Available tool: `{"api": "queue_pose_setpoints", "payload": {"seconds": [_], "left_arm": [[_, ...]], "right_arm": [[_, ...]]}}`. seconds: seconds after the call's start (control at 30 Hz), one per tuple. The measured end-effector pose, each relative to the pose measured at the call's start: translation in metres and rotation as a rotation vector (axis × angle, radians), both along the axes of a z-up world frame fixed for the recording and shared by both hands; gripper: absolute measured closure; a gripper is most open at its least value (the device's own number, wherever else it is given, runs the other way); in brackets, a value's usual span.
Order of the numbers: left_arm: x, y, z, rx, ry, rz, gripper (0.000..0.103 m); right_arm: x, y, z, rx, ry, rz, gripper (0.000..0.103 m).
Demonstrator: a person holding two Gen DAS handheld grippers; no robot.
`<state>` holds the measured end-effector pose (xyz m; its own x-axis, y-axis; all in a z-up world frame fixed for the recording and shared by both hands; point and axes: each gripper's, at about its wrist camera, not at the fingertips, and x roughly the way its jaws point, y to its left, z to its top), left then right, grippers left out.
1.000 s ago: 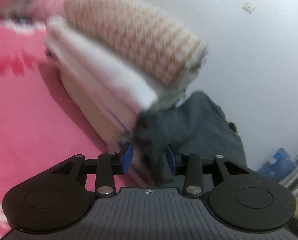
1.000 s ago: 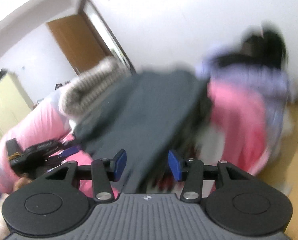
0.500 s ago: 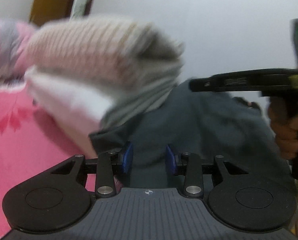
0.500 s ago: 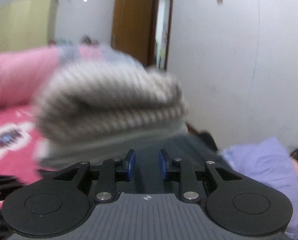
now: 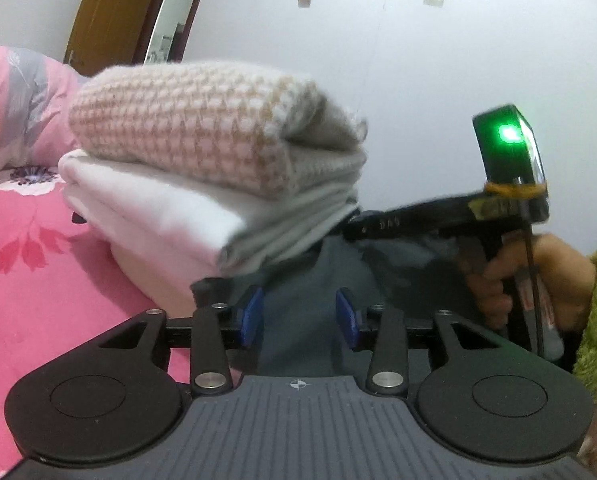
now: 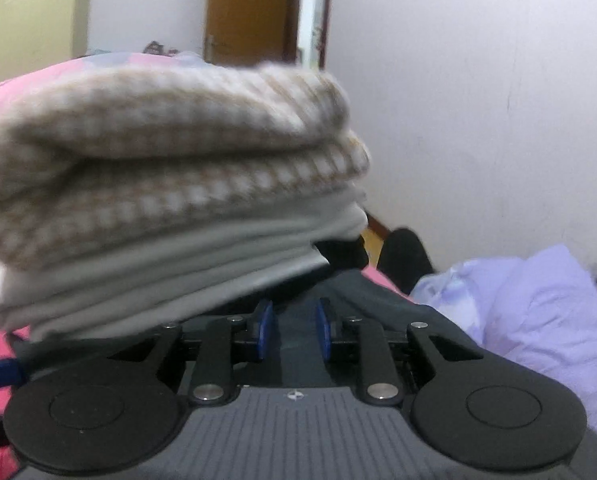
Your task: Fold clothes
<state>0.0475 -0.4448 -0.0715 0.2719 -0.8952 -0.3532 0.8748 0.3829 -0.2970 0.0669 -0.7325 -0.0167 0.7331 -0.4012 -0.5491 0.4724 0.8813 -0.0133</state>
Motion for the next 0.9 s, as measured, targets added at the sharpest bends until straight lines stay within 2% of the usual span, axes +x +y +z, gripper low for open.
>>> {"api": "queue_pose_setpoints", "payload": {"seconds": [0.1,0.27,0.33,0.4,0.5,0.57,0.63,0.7,0.77,0.83,0.9], "left_arm": [[0.002,-0.001,-0.002,0.0,-0.005,0.009,0.063],[0.004,-0.002,-0.007,0.0,-0.012,0.025,0.063],[0.005,-0.002,-0.008,0.0,-0.016,0.031,0.063],[0.006,0.0,-0.006,-0.001,-0.035,0.04,0.063],[0.01,0.0,-0.007,0.013,-0.066,0.048,0.063],[0.02,-0.003,-0.012,0.025,-0.004,0.05,0.063],[0.031,-0.006,-0.017,0.037,0.066,0.052,0.06],[0.041,-0.009,-0.022,0.048,0.136,0.053,0.049],[0.049,-0.009,-0.024,0.054,0.181,0.056,0.044],[0.052,-0.006,-0.02,0.051,0.191,0.059,0.043],[0.055,-0.003,-0.017,0.048,0.201,0.062,0.043]], "right_arm": [[0.006,-0.02,-0.011,0.1,-0.018,-0.016,0.078],[0.009,-0.052,-0.014,0.341,-0.112,-0.063,0.078],[0.01,-0.057,-0.013,0.397,-0.144,-0.07,0.078],[-0.003,-0.059,-0.002,0.42,-0.185,-0.087,0.078],[-0.019,-0.05,0.014,0.331,-0.206,-0.096,0.077],[-0.022,-0.045,0.02,0.268,-0.19,-0.095,0.077],[-0.017,-0.05,0.011,0.27,-0.141,-0.115,0.077],[-0.006,-0.057,-0.001,0.296,-0.12,-0.134,0.078],[-0.001,-0.066,-0.012,0.32,-0.117,-0.153,0.078],[-0.008,-0.079,-0.011,0.414,-0.176,-0.181,0.078],[-0.034,-0.086,-0.001,0.497,-0.286,-0.196,0.077]]}}
